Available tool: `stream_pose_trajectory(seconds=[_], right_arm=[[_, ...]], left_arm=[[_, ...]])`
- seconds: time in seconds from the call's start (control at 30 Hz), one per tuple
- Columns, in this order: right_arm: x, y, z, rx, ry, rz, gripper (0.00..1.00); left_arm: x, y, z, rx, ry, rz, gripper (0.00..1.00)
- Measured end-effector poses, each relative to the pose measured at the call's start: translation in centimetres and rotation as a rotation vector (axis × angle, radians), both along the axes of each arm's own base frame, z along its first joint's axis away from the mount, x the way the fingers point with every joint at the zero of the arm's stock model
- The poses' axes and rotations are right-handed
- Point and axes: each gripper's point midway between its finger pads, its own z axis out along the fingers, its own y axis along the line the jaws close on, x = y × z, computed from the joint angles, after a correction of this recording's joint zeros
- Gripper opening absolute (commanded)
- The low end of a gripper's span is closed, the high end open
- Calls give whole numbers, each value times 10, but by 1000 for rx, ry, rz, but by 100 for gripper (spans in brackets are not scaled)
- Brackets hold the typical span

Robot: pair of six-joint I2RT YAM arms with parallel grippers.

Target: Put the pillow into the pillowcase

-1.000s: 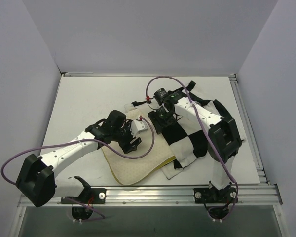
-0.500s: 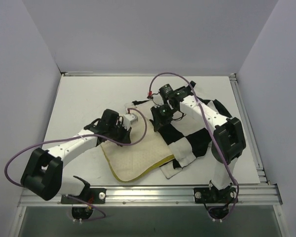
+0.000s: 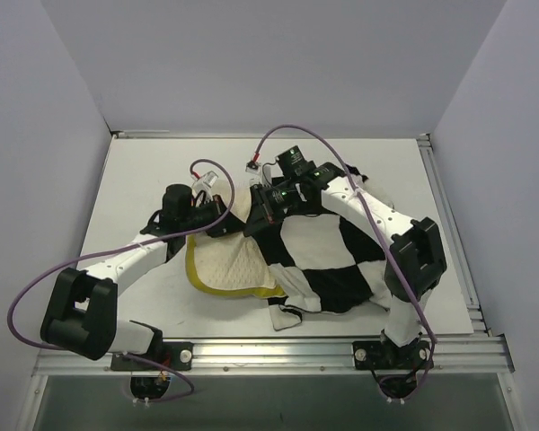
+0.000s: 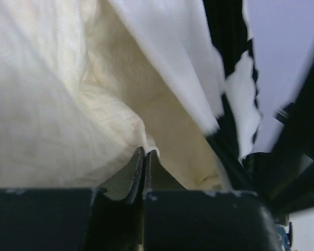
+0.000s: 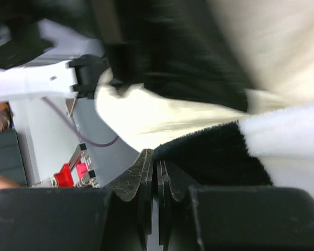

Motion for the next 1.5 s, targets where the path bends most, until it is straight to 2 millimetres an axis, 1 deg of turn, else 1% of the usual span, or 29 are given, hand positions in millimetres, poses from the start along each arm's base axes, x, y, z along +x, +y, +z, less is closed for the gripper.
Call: stream_pose_trajectory(seconds=[0.07, 0.17, 0.2, 0.23, 0.27, 0.3, 0.33, 0.37, 0.47, 0.53, 0.6, 0.63, 0.7, 0.8, 0.87, 0.93, 0.97, 1.03, 1.07, 1.1, 1.13, 1.17, 1.2, 1.3, 1.33, 1.37, 1.4, 1.43, 1.5], right_arm=[[17, -10, -19, -30, 14, -32, 0], [44, -31, -64, -123, 25, -90, 2], [50, -39, -78, -159, 29, -105, 6], [52, -46, -90, -195, 33, -112, 11], [50, -52, -99, -226, 36, -110, 27], [47, -56, -104, -253, 39, -103, 35], [42, -60, -107, -274, 32, -89, 46], [38, -63, -108, -286, 23, -79, 63], [19, -80, -98, -316, -2, -61, 72], [8, -98, -82, -329, -40, -71, 73], [-4, -123, -67, -364, -104, -92, 69], [-9, -135, -61, -383, -135, -101, 67], [-19, -163, -58, -458, -183, -122, 63], [-35, -196, -80, -600, -173, -114, 61], [-42, -215, -106, -700, -117, -92, 59], [-39, -227, -132, -776, -48, -82, 57], [-34, -229, -142, -799, -16, -83, 56], [-18, -229, -157, -829, 49, -84, 55], [-8, -227, -159, -840, 73, -86, 54], [7, -224, -158, -845, 83, -92, 55], [26, -219, -157, -838, 71, -107, 55], [48, -214, -154, -824, 48, -129, 55], [74, -208, -148, -802, 10, -161, 56], [156, -192, -120, -675, -179, -302, 57], [174, -192, -107, -630, -239, -346, 57], [186, -196, -92, -584, -283, -390, 57], [187, -203, -81, -551, -303, -430, 57], [180, -214, -71, -529, -314, -467, 57], [144, -237, -59, -511, -285, -528, 59]], left_arm=[[2, 0, 3, -39, 9, 24, 0], [-3, 12, -10, -55, 51, 63, 0], [-5, 17, -17, -48, 65, 75, 23], [-6, 23, -22, -32, 68, 80, 40], [-8, 27, -26, -9, 61, 72, 51], [-12, 29, -27, 20, 34, 41, 67], [-17, 30, -25, 53, 4, 1, 74], [-22, 30, -20, 100, -48, -56, 80], [-32, 27, 9, 238, -290, -239, 94], [-42, 24, 27, 324, -453, -363, 96], [-57, 20, 31, 409, -588, -495, 97], [-66, 18, 26, 452, -631, -561, 97], [-89, 11, 6, 528, -671, -711, 97], [-127, 8, -40, 613, -656, -933, 98], [-139, 16, -68, 674, -618, -1015, 97], [-144, 23, -90, 729, -602, -1070, 89], [-143, 23, -97, 750, -609, -1085, 76], [-135, 19, -105, 793, -634, -1090, 57], [-132, 17, -108, 805, -634, -1085, 47], [-128, 15, -110, 815, -633, -1079, 26], [-124, 11, -110, 819, -623, -1061, 16], [-119, 6, -109, 818, -617, -1042, 5], [-115, 0, -106, 809, -610, -1020, 0], [-104, -22, -93, 744, -571, -932, 0], [-101, -32, -88, 701, -548, -896, 0], [-100, -39, -83, 665, -525, -870, 0], [-100, -46, -80, 632, -501, -849, 0], [-101, -52, -78, 599, -473, -828, 0], [-101, -63, -74, 544, -420, -793, 0]])
